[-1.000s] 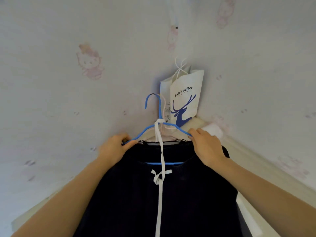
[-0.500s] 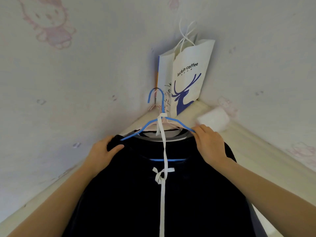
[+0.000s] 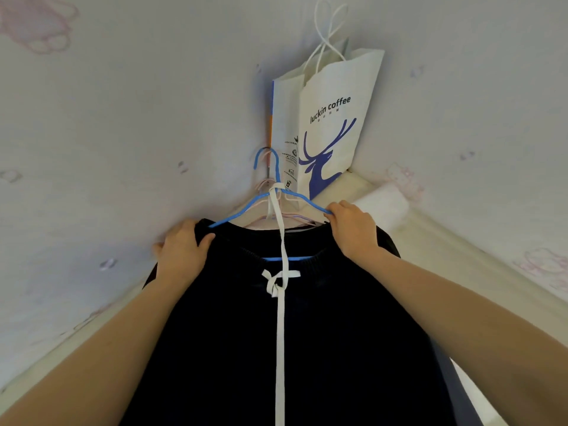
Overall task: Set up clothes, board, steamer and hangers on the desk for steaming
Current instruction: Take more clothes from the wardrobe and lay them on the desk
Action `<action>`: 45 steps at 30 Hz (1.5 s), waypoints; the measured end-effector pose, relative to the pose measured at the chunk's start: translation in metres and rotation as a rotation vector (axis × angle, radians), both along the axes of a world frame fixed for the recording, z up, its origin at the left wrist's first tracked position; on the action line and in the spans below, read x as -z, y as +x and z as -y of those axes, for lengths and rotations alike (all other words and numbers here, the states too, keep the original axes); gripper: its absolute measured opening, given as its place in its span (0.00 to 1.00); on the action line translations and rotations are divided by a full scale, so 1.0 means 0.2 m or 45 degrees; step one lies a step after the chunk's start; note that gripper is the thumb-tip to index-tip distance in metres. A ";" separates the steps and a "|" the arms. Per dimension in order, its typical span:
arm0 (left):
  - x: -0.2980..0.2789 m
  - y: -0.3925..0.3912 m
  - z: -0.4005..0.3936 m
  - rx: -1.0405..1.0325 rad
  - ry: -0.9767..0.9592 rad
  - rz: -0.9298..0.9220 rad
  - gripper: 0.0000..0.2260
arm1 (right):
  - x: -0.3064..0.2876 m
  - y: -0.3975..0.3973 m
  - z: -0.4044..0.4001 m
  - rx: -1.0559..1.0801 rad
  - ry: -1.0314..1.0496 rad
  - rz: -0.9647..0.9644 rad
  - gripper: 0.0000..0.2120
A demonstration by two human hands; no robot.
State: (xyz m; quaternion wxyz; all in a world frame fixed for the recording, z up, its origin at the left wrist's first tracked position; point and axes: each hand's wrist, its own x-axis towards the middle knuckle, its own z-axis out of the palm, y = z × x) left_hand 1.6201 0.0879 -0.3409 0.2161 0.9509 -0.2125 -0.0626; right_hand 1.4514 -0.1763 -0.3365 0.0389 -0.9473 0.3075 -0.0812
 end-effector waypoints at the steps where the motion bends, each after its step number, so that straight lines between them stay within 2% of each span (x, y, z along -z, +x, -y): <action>1: 0.02 0.01 0.00 0.005 0.015 0.002 0.15 | 0.02 0.01 0.00 -0.011 -0.004 -0.028 0.09; 8: 0.15 -0.02 0.01 -0.013 0.123 0.111 0.16 | 0.14 0.03 0.01 -0.014 0.012 -0.108 0.07; 15: 0.14 -0.07 0.02 -0.069 0.182 0.209 0.15 | 0.10 0.01 0.03 -0.053 0.278 -0.028 0.12; 21: 0.17 -0.16 -0.01 -0.002 0.136 0.234 0.21 | 0.11 -0.15 -0.08 -0.245 0.010 -0.100 0.16; 27: 0.20 -0.41 -0.08 0.172 0.267 0.220 0.23 | 0.10 -0.36 -0.26 -0.142 0.131 -0.228 0.24; 33: 0.13 -0.67 -0.19 0.246 0.277 0.114 0.24 | 0.06 -0.60 -0.42 -0.139 0.177 -0.324 0.28; 41: 0.10 -1.06 -0.44 0.337 0.251 0.077 0.22 | 0.01 -0.93 -0.75 -0.204 0.269 -0.341 0.29; 45: 0.06 -1.23 -0.56 0.378 0.262 0.053 0.26 | -0.03 -1.04 -0.89 -0.196 0.328 -0.349 0.28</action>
